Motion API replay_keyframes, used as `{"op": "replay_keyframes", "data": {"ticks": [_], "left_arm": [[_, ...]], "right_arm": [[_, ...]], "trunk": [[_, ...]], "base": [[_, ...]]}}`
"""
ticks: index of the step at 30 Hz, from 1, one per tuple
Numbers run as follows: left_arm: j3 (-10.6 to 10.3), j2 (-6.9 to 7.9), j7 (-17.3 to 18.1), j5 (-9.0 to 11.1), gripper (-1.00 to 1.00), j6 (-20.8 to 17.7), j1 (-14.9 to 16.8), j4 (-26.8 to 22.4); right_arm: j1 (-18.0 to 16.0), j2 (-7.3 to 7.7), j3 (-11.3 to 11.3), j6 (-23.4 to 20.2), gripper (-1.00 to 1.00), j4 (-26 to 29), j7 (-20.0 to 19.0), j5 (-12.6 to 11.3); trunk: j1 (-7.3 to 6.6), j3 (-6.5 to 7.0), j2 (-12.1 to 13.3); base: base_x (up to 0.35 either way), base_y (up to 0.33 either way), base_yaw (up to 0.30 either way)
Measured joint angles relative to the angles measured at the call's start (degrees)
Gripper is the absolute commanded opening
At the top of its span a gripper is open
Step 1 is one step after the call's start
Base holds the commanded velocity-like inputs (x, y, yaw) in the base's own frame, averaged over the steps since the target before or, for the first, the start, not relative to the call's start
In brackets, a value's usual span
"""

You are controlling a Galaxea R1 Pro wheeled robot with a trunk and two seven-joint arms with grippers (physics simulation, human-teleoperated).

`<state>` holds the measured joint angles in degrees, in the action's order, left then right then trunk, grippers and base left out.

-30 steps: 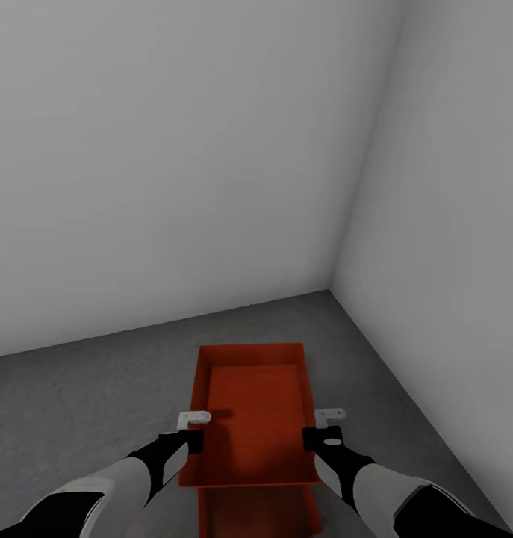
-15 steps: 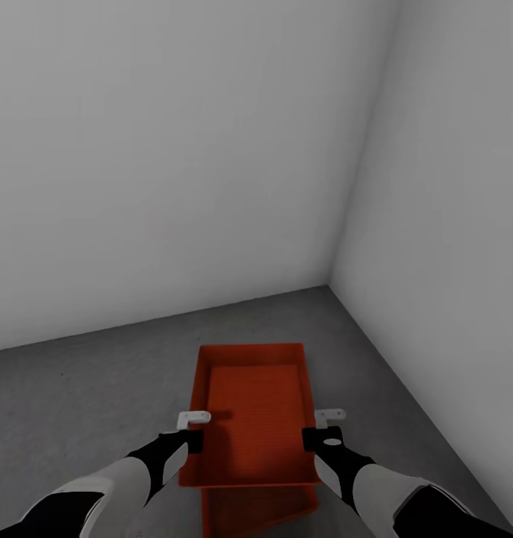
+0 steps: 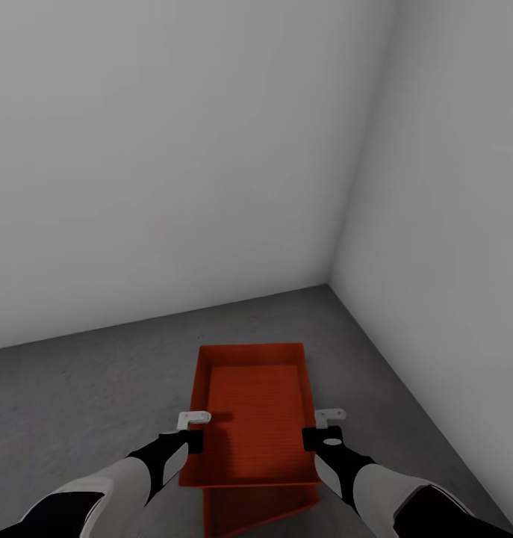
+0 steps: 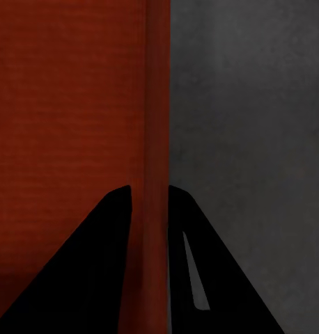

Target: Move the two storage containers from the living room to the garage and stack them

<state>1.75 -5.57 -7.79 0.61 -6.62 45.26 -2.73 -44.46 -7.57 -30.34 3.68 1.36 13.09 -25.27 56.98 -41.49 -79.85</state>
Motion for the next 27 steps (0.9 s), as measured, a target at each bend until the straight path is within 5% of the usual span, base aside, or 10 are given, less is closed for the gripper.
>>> {"op": "replay_keyframes", "data": {"ticks": [11,27], "left_arm": [[-0.12,-0.03,-0.05,0.1,-1.0,0.03,0.03,0.02],[-0.11,-0.01,-0.04,0.17,-1.0,0.01,0.02,0.06]], "right_arm": [[0.0,0.02,0.04,0.06,-1.0,-0.01,-0.01,0.03],[0.0,0.01,0.05,-0.11,-1.0,0.04,0.01,0.11]], "trunk": [[0.0,0.0,0.0],[0.0,0.0,0.0]], "base": [[0.0,0.0,0.087],[0.0,0.0,-0.052]]}}
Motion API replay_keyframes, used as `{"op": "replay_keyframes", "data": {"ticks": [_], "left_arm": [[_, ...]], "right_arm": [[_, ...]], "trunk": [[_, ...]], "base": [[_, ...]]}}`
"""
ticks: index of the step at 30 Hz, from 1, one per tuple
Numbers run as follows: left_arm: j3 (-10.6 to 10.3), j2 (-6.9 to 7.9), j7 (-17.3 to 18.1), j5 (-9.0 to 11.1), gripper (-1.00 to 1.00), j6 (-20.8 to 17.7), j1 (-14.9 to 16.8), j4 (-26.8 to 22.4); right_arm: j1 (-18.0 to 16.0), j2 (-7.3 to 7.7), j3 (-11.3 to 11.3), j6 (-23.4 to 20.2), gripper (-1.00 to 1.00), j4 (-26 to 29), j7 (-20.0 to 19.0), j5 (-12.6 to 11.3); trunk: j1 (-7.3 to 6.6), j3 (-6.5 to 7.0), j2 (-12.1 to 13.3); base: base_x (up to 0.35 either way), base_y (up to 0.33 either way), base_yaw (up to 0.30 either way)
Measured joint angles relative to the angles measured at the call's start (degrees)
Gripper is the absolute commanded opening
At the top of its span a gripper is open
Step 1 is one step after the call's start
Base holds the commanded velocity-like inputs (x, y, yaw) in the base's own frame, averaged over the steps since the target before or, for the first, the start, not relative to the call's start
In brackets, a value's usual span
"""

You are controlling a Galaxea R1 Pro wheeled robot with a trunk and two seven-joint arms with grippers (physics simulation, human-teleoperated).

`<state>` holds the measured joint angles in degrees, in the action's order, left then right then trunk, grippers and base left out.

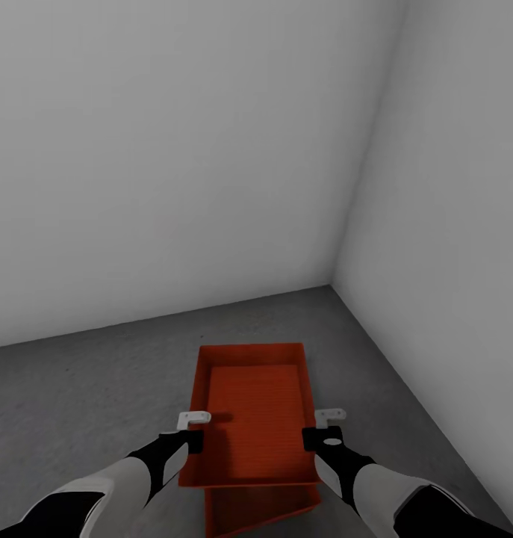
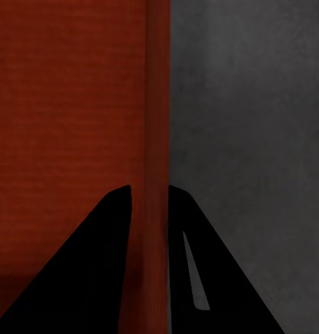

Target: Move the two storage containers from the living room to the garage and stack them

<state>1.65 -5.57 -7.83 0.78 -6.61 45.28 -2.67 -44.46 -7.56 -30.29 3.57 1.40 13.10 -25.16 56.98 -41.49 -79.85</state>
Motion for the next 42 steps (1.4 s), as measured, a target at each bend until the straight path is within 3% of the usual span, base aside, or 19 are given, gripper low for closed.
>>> {"op": "replay_keyframes", "data": {"ticks": [32,42], "left_arm": [[-0.21,0.02,-0.04,0.36,-1.0,-0.02,-0.02,0.06],[-0.22,-0.02,-0.1,0.38,-1.0,-0.05,-0.02,0.0]], "right_arm": [[0.0,-0.02,0.14,-0.22,-1.0,0.06,0.08,0.33],[-0.01,0.02,0.26,-0.26,-1.0,0.12,0.1,0.5]], "trunk": [[0.0,0.0,0.0],[0.0,0.0,0.0]], "base": [[0.0,0.0,0.0],[0.0,-0.134,0.0]]}}
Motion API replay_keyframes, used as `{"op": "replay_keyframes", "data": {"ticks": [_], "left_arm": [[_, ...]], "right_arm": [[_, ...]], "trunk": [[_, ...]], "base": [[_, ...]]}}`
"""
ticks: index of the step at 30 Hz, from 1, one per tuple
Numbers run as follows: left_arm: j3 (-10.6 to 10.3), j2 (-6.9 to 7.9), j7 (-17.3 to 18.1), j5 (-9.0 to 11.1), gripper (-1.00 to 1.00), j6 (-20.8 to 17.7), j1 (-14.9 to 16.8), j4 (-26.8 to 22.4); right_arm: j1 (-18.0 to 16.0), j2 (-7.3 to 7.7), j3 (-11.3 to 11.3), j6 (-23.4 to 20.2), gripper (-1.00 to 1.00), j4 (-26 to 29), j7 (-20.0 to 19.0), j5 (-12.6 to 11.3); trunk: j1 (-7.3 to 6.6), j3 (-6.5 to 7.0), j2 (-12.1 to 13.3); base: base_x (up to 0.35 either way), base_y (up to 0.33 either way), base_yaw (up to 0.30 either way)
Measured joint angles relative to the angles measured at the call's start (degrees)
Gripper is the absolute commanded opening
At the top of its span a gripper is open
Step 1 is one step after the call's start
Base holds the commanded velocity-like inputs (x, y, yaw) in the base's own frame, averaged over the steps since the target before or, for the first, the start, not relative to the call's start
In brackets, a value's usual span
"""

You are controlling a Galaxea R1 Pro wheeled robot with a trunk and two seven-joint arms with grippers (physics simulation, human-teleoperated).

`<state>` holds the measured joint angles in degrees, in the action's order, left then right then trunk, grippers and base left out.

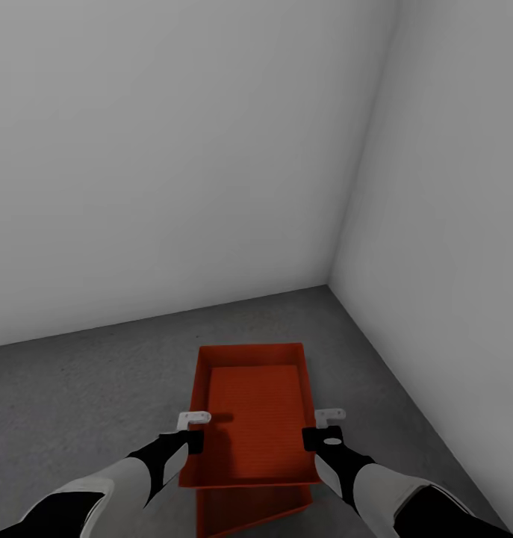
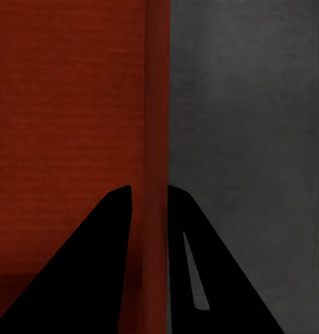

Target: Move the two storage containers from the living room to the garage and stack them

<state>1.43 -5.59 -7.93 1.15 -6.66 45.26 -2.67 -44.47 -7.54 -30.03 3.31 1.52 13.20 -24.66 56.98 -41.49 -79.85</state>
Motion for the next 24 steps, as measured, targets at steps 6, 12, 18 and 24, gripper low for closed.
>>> {"op": "replay_keyframes", "data": {"ticks": [6,12,18,24], "left_arm": [[-0.2,-0.08,-0.18,0.27,-1.0,0.05,0.01,0.03],[-0.15,-0.11,-0.21,0.21,-1.0,0.05,-0.01,0.0],[-0.18,-0.14,-0.25,0.24,-1.0,0.05,-0.01,0.0],[-0.25,-0.12,-0.24,0.33,-1.0,0.06,0.01,0.02]], "right_arm": [[0.01,0.09,-0.01,-0.06,-1.0,0.08,-0.07,0.1],[0.0,0.11,-0.01,-0.02,-1.0,0.05,-0.1,0.1],[0.0,0.13,0.02,0.0,-1.0,0.05,-0.12,0.12],[0.01,0.13,0.04,-0.07,-1.0,0.11,-0.08,0.13]], "trunk": [[0.0,0.0,0.0],[0.0,0.0,0.0],[0.0,0.0,0.0],[0.0,0.0,0.0]], "base": [[0.0,-0.015,0.0],[0.0,-0.001,0.142],[0.0,0.0,0.259],[0.0,0.0,0.173]]}}
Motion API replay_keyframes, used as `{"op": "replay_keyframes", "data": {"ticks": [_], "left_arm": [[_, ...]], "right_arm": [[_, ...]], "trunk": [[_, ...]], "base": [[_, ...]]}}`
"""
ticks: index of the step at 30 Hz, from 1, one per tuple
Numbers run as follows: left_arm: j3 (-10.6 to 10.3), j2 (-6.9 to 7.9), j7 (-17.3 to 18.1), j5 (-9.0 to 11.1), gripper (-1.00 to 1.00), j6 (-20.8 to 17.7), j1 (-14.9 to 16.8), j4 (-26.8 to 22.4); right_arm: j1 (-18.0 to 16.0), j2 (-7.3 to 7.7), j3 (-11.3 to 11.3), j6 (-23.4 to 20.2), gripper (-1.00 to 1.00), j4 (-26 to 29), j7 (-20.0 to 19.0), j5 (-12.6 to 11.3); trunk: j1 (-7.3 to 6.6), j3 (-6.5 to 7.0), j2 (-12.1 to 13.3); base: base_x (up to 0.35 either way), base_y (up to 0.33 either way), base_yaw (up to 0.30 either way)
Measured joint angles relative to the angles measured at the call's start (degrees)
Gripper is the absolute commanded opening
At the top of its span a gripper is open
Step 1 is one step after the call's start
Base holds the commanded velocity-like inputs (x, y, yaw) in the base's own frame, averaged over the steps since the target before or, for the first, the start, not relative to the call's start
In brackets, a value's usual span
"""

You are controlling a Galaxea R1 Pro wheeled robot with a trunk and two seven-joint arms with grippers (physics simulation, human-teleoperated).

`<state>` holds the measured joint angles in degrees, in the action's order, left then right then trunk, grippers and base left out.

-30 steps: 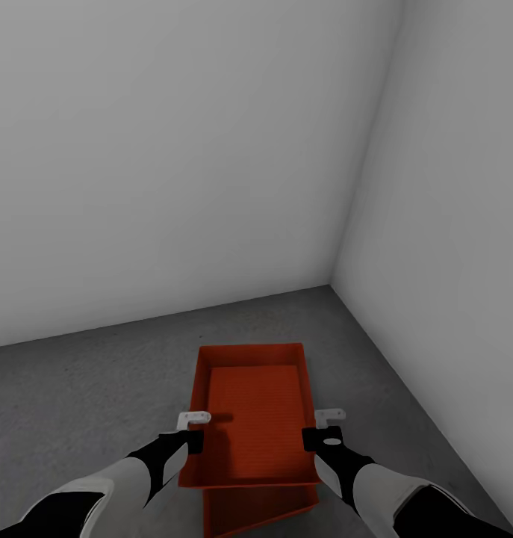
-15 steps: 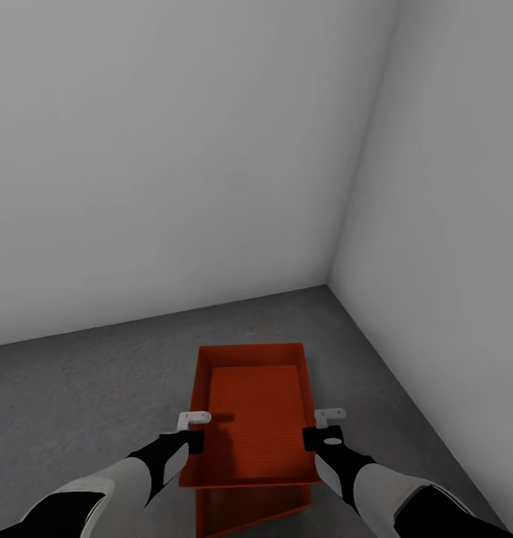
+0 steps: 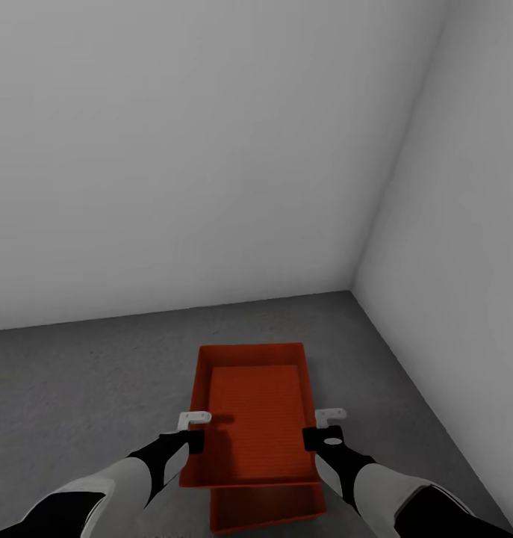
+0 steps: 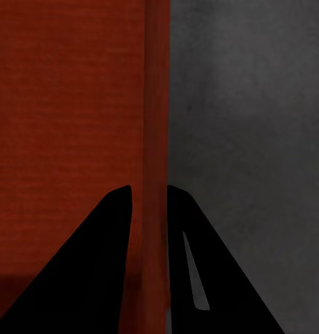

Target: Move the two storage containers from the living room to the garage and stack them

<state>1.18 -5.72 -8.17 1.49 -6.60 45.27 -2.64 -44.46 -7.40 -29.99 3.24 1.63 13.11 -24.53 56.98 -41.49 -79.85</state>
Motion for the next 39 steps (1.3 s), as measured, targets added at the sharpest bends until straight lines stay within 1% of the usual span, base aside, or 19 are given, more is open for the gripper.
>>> {"op": "replay_keyframes", "data": {"ticks": [4,13,19,29,39], "left_arm": [[-0.05,0.08,0.09,0.04,-1.0,-0.06,-0.02,0.01],[-0.1,0.03,0.0,0.13,-1.0,-0.09,-0.01,0.02],[-0.26,0.09,-0.01,0.32,-1.0,-0.01,-0.03,0.04],[-0.05,-0.01,-0.04,0.08,-1.0,0.0,0.0,0.0],[-0.05,0.03,0.02,0.04,-1.0,-0.09,-0.01,0.0]], "right_arm": [[-0.01,-0.11,-0.02,0.05,-1.0,-0.14,0.07,-0.05],[0.0,-0.04,0.04,-0.08,-1.0,-0.04,0.01,0.04],[-0.01,-0.13,-0.06,0.0,-1.0,-0.13,0.03,-0.02],[0.0,0.01,-0.01,-0.04,-1.0,0.02,-0.01,0.02],[-0.01,-0.06,0.0,0.01,-1.0,-0.12,0.0,-0.01]], "trunk": [[0.0,0.0,0.0],[0.0,0.0,0.0],[0.0,0.0,0.0],[0.0,0.0,0.0],[0.0,0.0,0.0]], "base": [[0.0,-0.071,0.023],[0.0,-0.214,0.002],[0.0,-0.027,0.017],[0.0,-0.001,0.218],[0.0,-0.025,0.023]]}}
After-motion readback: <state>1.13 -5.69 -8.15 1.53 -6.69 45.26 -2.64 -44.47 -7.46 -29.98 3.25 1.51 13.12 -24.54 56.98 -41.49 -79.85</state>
